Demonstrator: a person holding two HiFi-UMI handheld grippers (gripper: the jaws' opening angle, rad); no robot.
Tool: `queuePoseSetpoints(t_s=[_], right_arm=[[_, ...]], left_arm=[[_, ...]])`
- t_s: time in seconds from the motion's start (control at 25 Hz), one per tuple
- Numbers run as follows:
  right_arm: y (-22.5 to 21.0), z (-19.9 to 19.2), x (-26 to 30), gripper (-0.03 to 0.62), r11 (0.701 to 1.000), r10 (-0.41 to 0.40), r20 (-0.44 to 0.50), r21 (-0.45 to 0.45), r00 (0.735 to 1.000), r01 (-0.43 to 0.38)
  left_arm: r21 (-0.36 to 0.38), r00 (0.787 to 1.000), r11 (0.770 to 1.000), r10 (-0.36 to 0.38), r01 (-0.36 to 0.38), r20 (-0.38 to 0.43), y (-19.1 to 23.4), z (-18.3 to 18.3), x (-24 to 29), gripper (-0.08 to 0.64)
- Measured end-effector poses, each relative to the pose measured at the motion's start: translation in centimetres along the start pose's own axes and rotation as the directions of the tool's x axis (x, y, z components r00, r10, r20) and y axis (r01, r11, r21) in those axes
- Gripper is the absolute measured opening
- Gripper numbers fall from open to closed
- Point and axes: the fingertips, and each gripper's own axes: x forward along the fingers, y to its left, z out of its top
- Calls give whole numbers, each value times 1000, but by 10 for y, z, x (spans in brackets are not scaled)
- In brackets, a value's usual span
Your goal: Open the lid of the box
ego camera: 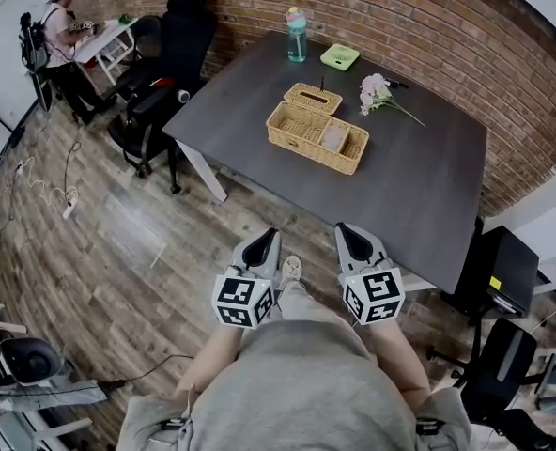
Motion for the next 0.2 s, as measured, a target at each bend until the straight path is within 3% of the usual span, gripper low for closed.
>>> queuePoseSetpoints(t_s=[0.2], right_arm=[[2, 1, 4, 2, 1000, 6, 2, -4, 1000, -6]], left_arm=[[1, 1000, 1000, 5, -5, 4, 5, 1, 1, 31]])
